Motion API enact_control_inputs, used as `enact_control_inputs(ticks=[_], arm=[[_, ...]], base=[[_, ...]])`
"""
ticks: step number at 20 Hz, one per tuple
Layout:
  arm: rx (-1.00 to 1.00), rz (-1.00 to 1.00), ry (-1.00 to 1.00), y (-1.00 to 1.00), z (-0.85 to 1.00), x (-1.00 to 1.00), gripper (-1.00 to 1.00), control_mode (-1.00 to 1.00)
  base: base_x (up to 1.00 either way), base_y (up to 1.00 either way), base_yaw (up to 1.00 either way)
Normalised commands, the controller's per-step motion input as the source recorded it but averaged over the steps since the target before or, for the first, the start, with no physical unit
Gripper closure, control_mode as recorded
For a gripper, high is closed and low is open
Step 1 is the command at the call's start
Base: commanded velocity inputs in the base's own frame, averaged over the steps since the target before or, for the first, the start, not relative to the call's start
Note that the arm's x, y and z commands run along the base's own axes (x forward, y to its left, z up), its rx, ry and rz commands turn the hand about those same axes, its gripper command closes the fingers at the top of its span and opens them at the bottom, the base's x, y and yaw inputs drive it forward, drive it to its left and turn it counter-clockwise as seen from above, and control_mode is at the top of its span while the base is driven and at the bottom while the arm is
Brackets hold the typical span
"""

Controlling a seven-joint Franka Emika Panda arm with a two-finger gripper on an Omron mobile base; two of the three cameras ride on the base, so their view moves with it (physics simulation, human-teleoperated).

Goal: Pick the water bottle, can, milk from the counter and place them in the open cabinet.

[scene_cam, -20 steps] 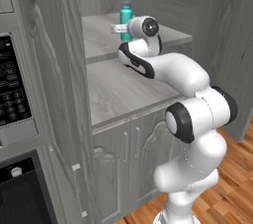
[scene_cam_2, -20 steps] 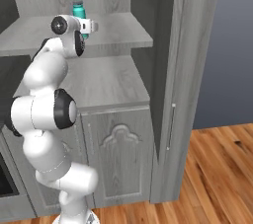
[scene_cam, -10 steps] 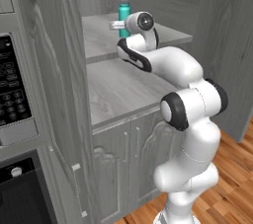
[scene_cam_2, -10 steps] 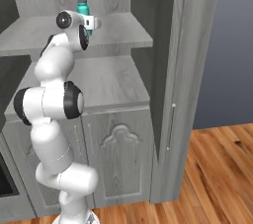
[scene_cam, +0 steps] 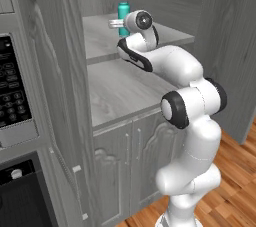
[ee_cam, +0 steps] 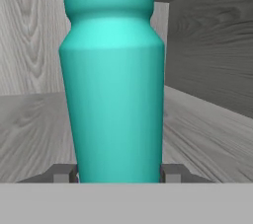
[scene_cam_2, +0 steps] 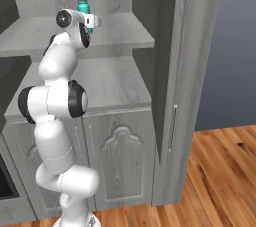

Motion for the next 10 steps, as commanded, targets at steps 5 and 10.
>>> enact_control_inputs(ticks=[5,10], arm=[[0.00,-0.01,0.00,0.00,-0.25,0.06,1.00,-1.00],[0.00,0.00,0.00,0.00,-0.43,0.00,1.00,-1.00]], base=[[0.00,0.00,0.00],[0.00,0.00,0.00]])
